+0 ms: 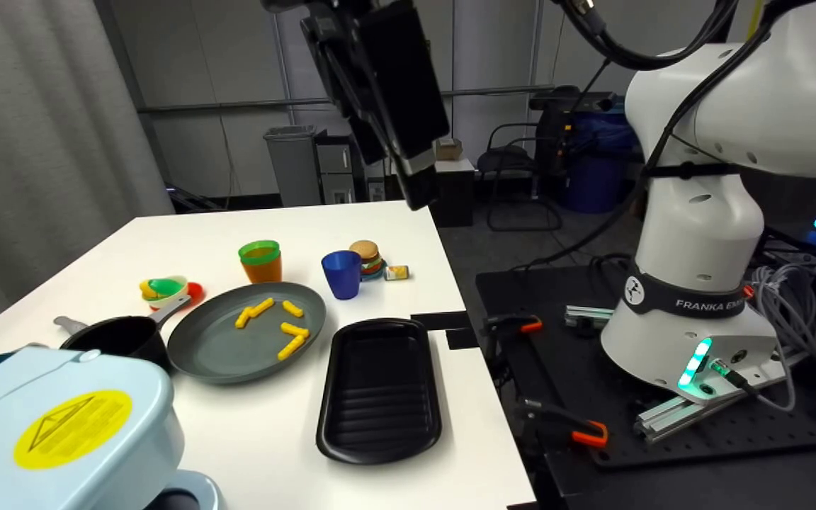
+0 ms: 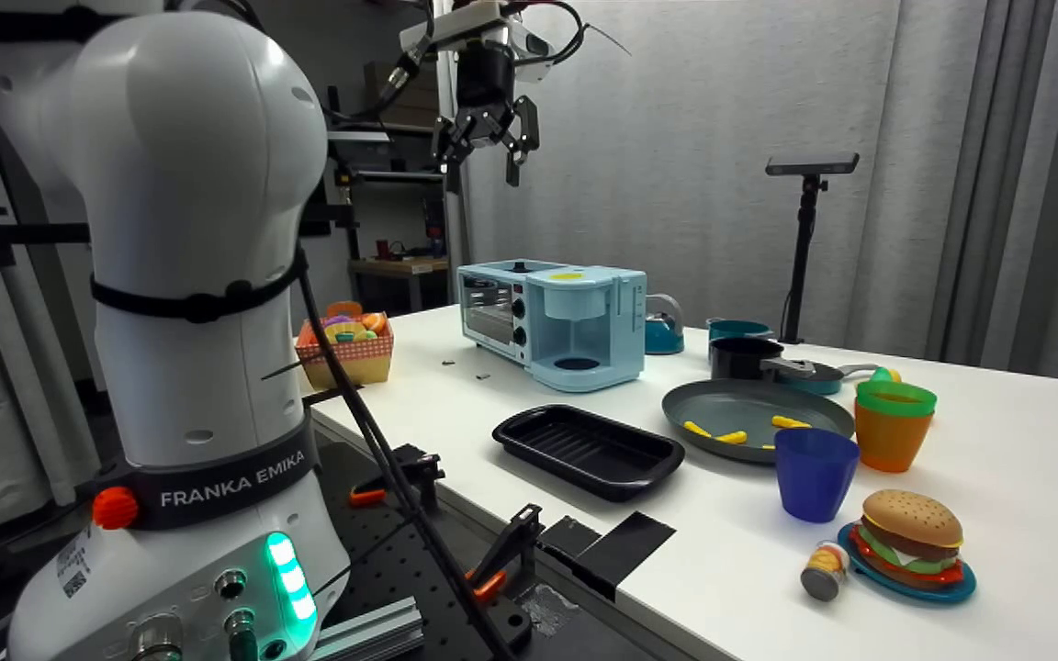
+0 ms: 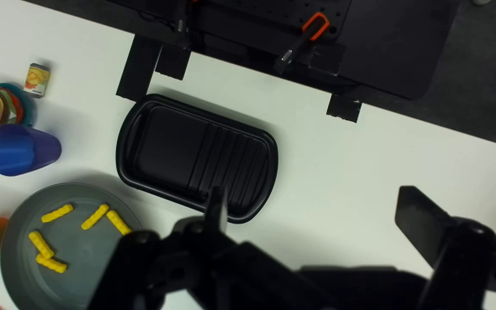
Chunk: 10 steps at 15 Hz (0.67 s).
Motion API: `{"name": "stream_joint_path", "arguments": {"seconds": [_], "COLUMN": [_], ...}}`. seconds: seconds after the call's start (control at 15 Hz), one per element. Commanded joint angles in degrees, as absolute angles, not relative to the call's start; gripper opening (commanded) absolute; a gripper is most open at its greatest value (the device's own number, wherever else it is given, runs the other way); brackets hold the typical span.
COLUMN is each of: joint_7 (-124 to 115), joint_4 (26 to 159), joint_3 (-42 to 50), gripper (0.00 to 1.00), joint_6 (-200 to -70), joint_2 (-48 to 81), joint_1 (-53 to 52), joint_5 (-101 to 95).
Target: Open the coffee maker
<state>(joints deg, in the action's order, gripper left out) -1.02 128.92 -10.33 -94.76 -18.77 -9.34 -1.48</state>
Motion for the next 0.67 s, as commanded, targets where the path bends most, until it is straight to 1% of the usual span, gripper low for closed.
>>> {"name": "stream_joint_path", "arguments": {"seconds": [0.0,0.6], "joint_7": [-1.1,-1.5], "joint_4": [128.8,128.8], "joint_3": [-10.2,-10.3], "gripper": [1.0,1.0], "joint_6": [-94.7,-95.2], "joint_2": [-18.7,-18.4], "joint_1": [-9.5,-9.4], "joint_5": [-1.5,-1.7]}}
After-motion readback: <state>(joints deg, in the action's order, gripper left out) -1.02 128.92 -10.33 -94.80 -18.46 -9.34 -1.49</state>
